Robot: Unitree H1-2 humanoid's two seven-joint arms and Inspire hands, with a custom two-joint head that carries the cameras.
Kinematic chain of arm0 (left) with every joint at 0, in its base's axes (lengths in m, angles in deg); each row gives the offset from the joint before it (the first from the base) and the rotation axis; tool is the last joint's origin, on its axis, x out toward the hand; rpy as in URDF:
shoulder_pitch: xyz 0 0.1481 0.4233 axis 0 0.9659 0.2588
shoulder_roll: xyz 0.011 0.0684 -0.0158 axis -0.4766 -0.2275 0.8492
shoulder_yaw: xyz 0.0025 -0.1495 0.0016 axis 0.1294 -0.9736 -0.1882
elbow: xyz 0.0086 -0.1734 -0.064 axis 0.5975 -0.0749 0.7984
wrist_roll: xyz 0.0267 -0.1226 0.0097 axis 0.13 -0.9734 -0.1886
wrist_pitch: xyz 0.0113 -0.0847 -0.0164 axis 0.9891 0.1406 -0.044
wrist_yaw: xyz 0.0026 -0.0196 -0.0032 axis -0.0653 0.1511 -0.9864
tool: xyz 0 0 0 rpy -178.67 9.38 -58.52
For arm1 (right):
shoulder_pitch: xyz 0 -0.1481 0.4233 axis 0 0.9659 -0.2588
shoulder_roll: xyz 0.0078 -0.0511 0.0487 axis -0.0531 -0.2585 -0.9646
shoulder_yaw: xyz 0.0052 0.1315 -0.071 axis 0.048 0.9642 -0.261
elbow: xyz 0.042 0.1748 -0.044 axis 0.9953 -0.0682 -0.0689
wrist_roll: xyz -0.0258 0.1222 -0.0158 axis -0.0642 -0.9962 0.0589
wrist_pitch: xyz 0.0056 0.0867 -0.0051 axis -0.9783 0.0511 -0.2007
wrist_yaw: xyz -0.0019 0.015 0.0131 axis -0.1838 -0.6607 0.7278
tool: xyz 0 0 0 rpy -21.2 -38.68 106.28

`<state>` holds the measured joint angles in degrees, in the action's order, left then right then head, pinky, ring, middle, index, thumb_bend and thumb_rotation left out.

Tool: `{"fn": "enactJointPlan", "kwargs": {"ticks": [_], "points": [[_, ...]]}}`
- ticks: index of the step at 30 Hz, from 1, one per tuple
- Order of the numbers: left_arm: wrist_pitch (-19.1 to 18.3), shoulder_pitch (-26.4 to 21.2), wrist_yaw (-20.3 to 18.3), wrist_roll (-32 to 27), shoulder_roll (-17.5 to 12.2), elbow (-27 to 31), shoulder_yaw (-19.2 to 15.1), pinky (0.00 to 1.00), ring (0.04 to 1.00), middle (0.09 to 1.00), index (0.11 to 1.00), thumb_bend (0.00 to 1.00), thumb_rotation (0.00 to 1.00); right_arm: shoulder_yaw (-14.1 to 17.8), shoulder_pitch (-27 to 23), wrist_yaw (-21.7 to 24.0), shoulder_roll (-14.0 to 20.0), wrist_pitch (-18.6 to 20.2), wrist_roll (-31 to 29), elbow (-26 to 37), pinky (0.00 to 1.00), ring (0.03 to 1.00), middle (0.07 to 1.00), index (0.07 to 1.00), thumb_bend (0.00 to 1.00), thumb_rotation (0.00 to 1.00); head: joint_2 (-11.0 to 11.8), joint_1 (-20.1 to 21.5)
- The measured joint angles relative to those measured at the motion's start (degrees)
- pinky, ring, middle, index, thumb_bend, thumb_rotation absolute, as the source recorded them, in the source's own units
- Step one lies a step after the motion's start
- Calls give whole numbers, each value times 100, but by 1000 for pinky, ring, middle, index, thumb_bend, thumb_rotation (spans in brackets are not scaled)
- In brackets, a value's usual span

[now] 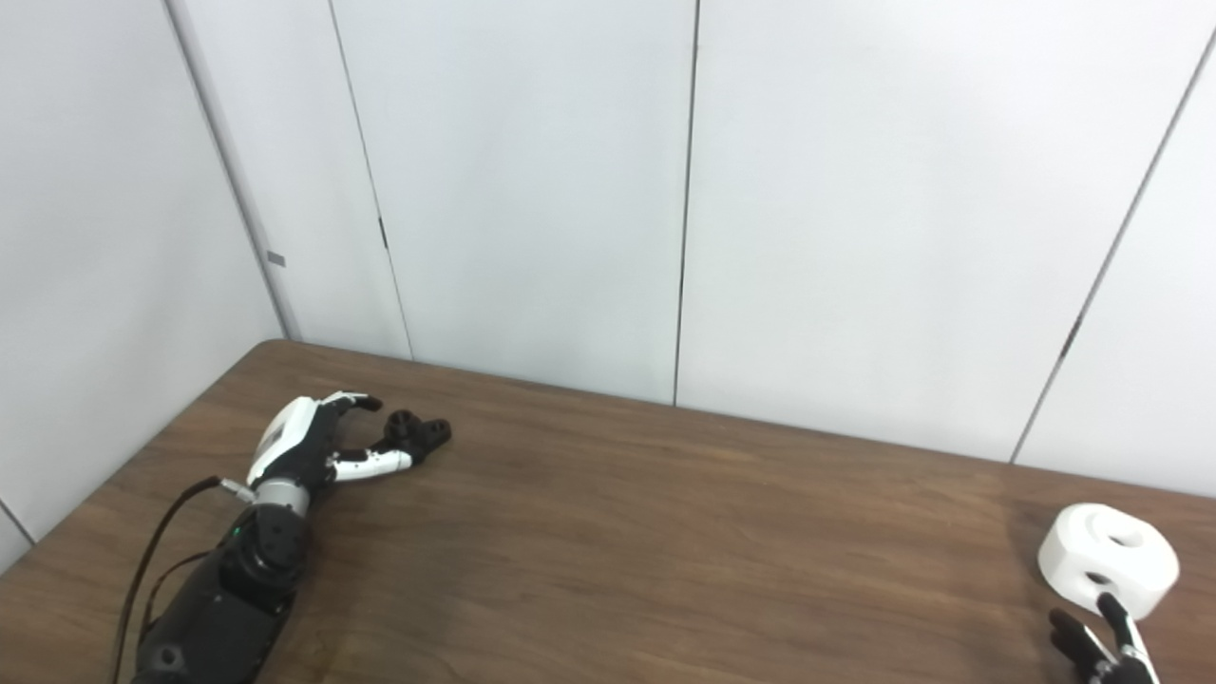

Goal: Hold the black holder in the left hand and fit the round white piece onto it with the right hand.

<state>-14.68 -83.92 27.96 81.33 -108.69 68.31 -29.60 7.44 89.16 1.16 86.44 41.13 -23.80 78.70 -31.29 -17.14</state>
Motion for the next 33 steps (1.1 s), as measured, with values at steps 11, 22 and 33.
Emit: {"fn": "enactJointPlan", "kwargs": {"ticks": [11, 22, 33], "points": [[-256, -264, 5, -129, -60, -201, 184, 917, 989, 934, 733, 924, 348, -3, 73, -3, -19, 135, -29, 106, 1000, 914, 891, 1000, 545, 1000, -62, 9], [-72, -221, 199, 76, -115, -400, 535, 995, 991, 925, 710, 915, 247, -3, 75, -8, -23, 154, -14, 120, 1000, 910, 885, 1000, 571, 1000, -105, 9], [-14, -166, 285, 511, -324, -439, 959, 984, 961, 904, 684, 923, 233, -7, 78, -14, -23, 160, 5, 127, 1000, 913, 880, 1000, 578, 1000, -141, 18]]}}
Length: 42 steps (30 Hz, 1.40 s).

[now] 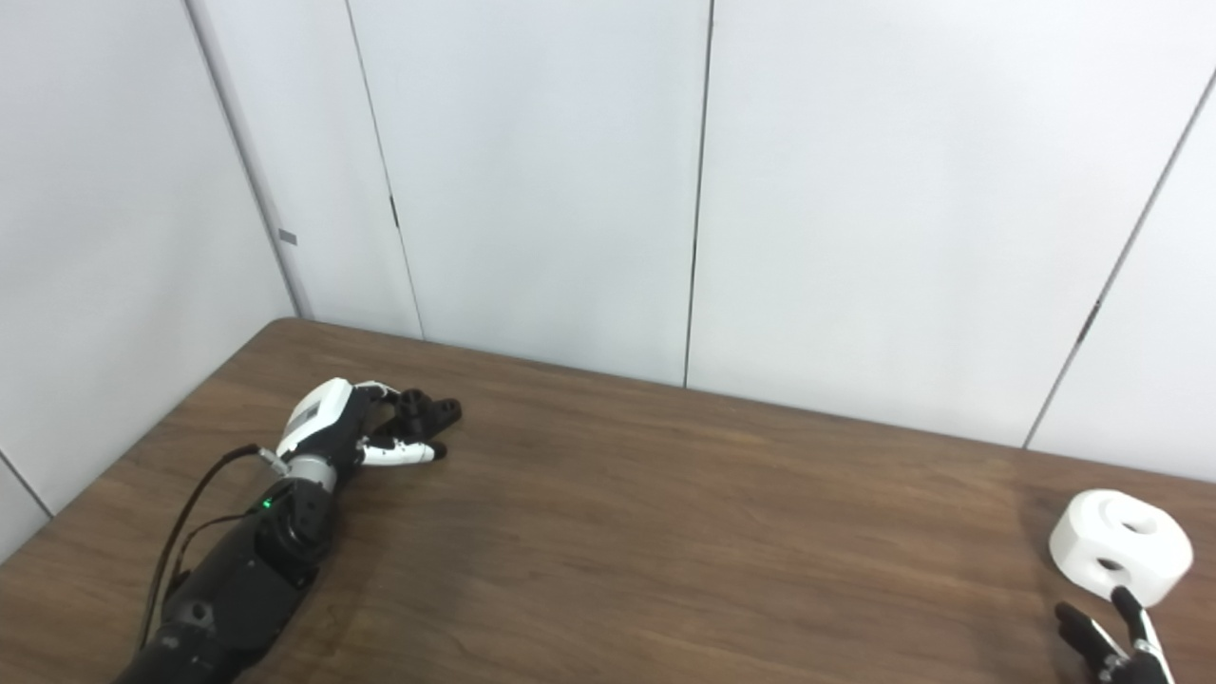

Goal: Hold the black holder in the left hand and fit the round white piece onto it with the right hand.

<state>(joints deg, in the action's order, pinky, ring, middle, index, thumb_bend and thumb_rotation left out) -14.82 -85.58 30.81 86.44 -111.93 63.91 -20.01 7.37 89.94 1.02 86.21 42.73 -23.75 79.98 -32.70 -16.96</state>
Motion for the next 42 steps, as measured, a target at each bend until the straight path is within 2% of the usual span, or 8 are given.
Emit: {"fn": "enactJointPlan", "kwargs": {"ticks": [8, 11, 12, 13, 16, 32, 37, 42], "points": [[118, -5, 117, -7, -9, -131, -13, 982, 956, 887, 609, 887, 156, 5, 6, -21, -1, 29, -27, 18, 999, 911, 874, 1000, 587, 1000, -35, -9], [125, -7, 122, -41, -8, -131, -52, 929, 954, 875, 569, 862, 112, -5, 19, -48, -6, 38, -8, 46, 994, 911, 875, 1000, 590, 1000, -79, -17], [127, -7, 120, -55, -7, -131, -69, 914, 955, 872, 522, 663, 84, -9, 21, -53, -6, 39, -4, 51, 988, 908, 874, 1000, 590, 1000, -79, -18], [127, -7, 125, -68, -5, -131, -85, 901, 954, 865, 506, 596, 74, -12, 24, -59, -6, 39, 0, 56, 989, 909, 875, 1000, 588, 1000, -79, -18], [140, -12, 184, -86, -5, -131, -124, 847, 929, 827, 487, 532, 56, -18, 34, -83, -7, 48, 0, 72, 987, 906, 871, 998, 578, 1000, -105, -18], [365, -20, 582, -114, 12, -278, -180, 775, 874, 778, 485, 517, 43, -18, 84, -130, -12, 61, -49, 123, 959, 900, 871, 997, 593, 1000, -149, 9], [311, 42, 429, -282, 59, -101, -259, 850, 926, 796, 485, 516, 44, -15, 91, -140, -13, 61, -75, 124, 959, 899, 870, 998, 583, 995, -193, 114], [99, 228, 134, -420, 119, 447, -294, 817, 899, 813, 486, 517, 45, -29, 102, -163, -15, 66, -88, 138, 952, 895, 871, 991, 583, 1000, -237, 237]]}}
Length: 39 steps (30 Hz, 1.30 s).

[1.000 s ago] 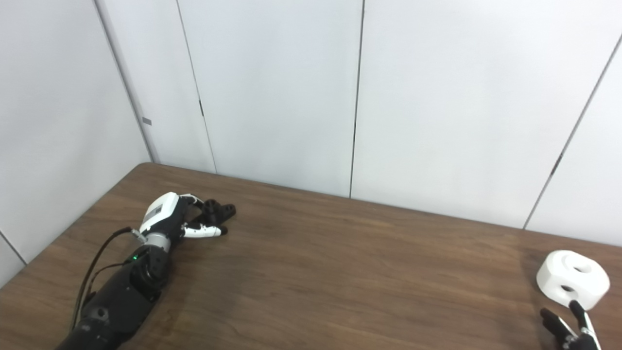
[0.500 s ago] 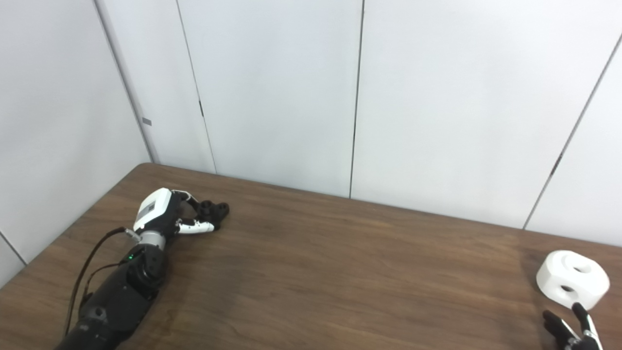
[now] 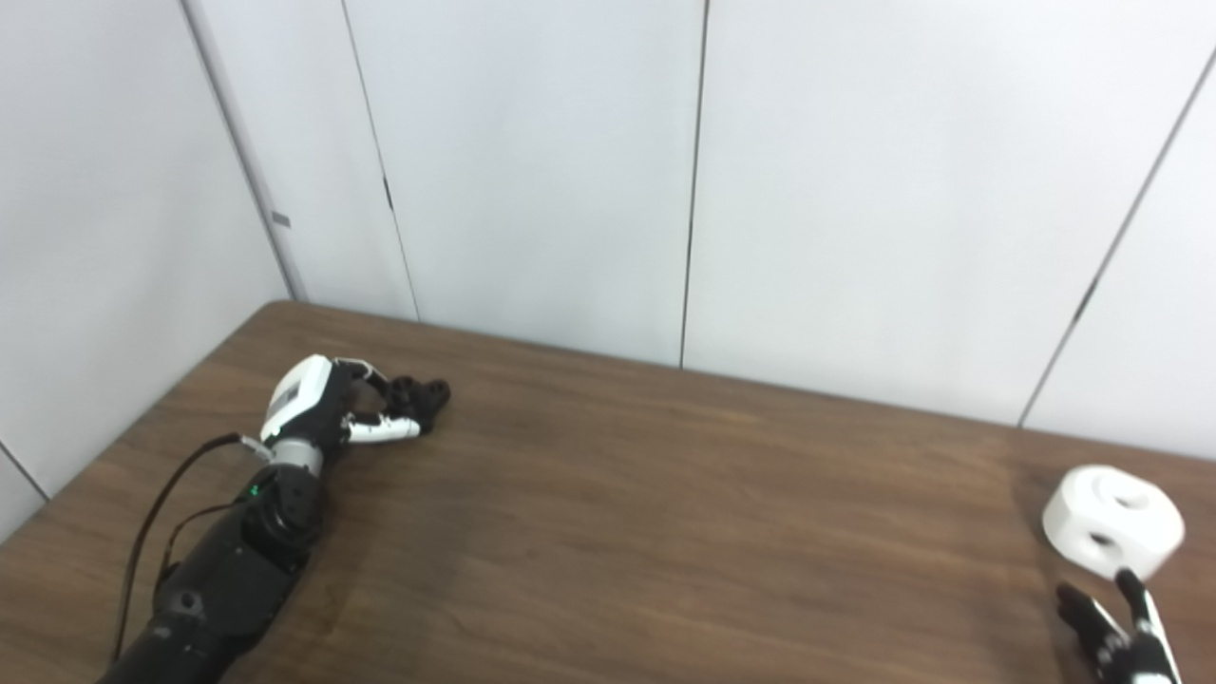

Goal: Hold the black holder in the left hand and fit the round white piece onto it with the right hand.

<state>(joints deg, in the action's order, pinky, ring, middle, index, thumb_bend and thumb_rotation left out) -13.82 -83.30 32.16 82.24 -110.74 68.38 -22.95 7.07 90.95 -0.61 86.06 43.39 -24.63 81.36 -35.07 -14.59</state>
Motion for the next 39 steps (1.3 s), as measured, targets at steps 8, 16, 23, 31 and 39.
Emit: {"fn": "enactJointPlan", "kwargs": {"ticks": [8, 16, 23, 31, 39], "points": [[-78, 510, -823, -38, 39, 1320, 382, 846, 909, 809, 487, 515, 50, -71, 6, -94, -59, 6, 160, 57, 972, 898, 870, 984, 591, 1000, -79, 229], [-437, 965, -1693, 55, 223, 2734, 847, 881, 912, 818, 487, 513, 52, -170, 39, -271, -143, 158, 333, 244, 949, 900, 877, 991, 607, 993, -229, 650], [-427, 1263, -2232, 309, 234, 3530, 1322, 919, 922, 816, 487, 515, 51, -287, 69, -449, -315, 405, 433, 471, 960, 903, 883, 995, 571, 990, -396, 984], [-100, 1488, -2727, 732, 214, 4000, 1905, 945, 904, 803, 486, 518, 52, -407, 76, -612, -495, 665, 580, 702, 935, 881, 871, 996, 514, 999, -633, 1336], [429, 1524, -2741, 1295, 300, 4005, 2350, 955, 906, 809, 486, 518, 49, -522, 81, -732, -625, 885, 729, 915, 905, 869, 868, 988, 523, 1000, -765, 1600]]}}
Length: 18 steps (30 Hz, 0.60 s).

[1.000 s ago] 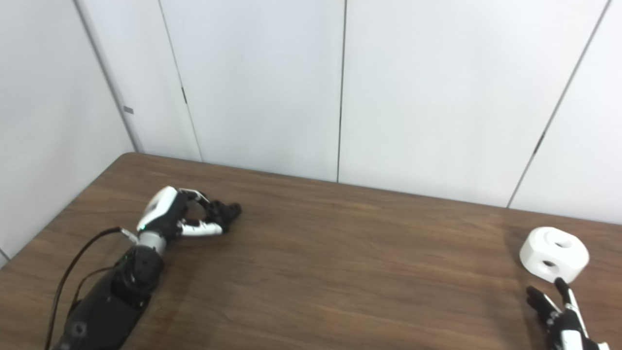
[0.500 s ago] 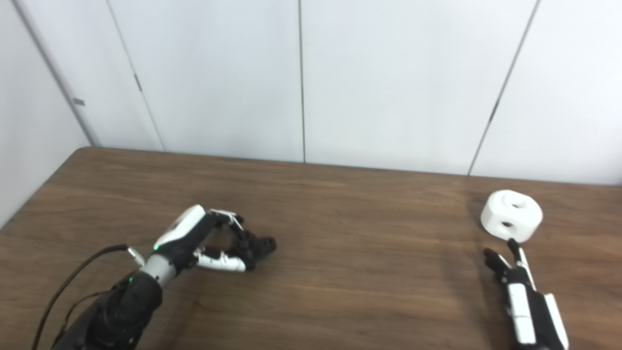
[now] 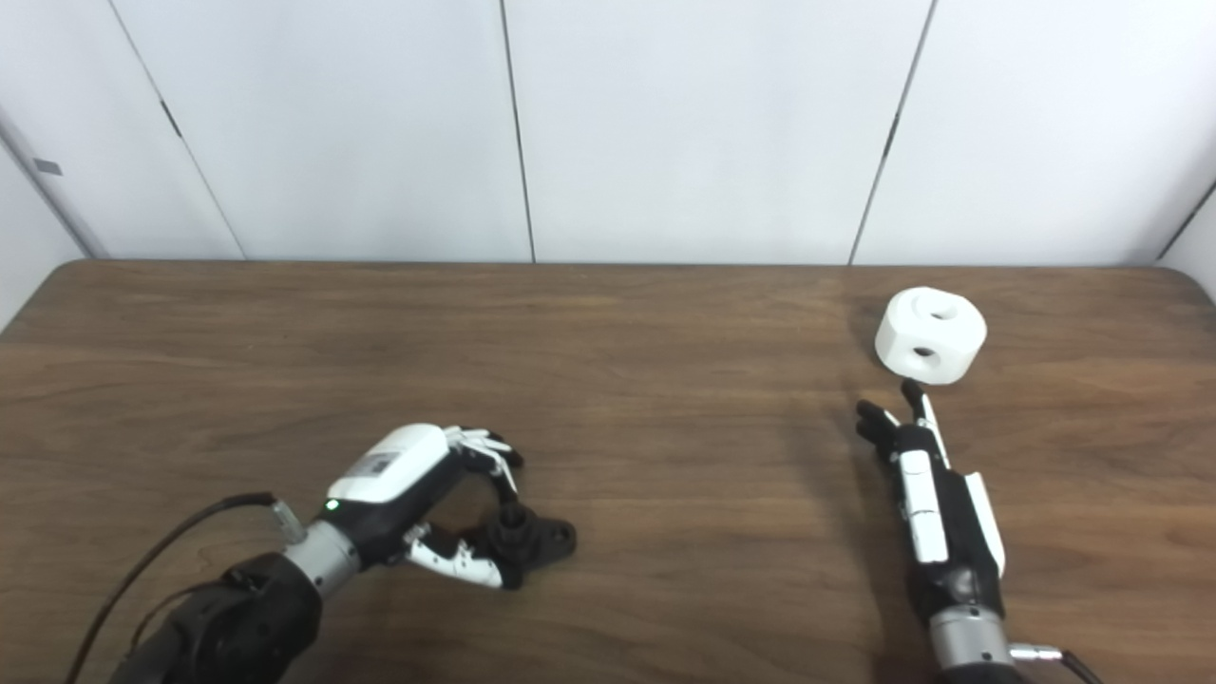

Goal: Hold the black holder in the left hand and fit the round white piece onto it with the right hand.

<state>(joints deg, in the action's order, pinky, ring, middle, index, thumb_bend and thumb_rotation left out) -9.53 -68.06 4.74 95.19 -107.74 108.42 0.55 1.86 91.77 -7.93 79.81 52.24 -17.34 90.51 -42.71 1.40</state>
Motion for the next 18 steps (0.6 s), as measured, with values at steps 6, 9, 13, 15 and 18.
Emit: {"fn": "enactJointPlan", "kwargs": {"ticks": [6, 9, 13, 15, 18], "points": [[233, -4, 55, 182, 204, -128, 203, 956, 920, 820, 487, 515, 52, -100, 54, -7, 0, 83, 109, 125, 921, 881, 875, 993, 548, 1000, -26, 115], [296, -4, 74, 270, 301, -185, 283, 957, 923, 824, 488, 514, 52, -102, 59, -6, 0, 108, 107, 139, 927, 880, 873, 990, 560, 1000, -35, 246], [340, 0, 120, 377, 437, -242, 392, 955, 921, 824, 487, 514, 52, -121, 94, 7, -4, 101, 102, 162, 940, 881, 871, 990, 563, 1000, 0, 317], [420, 10, 217, 439, 497, -309, 443, 967, 928, 831, 488, 514, 53, -115, 99, 10, -14, 81, 79, 158, 948, 884, 874, 994, 572, 1000, 44, 361], [604, 54, 426, 458, 582, -487, 469, 961, 925, 829, 487, 515, 52, -98, 118, 19, -39, -16, 11, 114, 973, 903, 892, 1000, 561, 1000, 158, 466]]}}
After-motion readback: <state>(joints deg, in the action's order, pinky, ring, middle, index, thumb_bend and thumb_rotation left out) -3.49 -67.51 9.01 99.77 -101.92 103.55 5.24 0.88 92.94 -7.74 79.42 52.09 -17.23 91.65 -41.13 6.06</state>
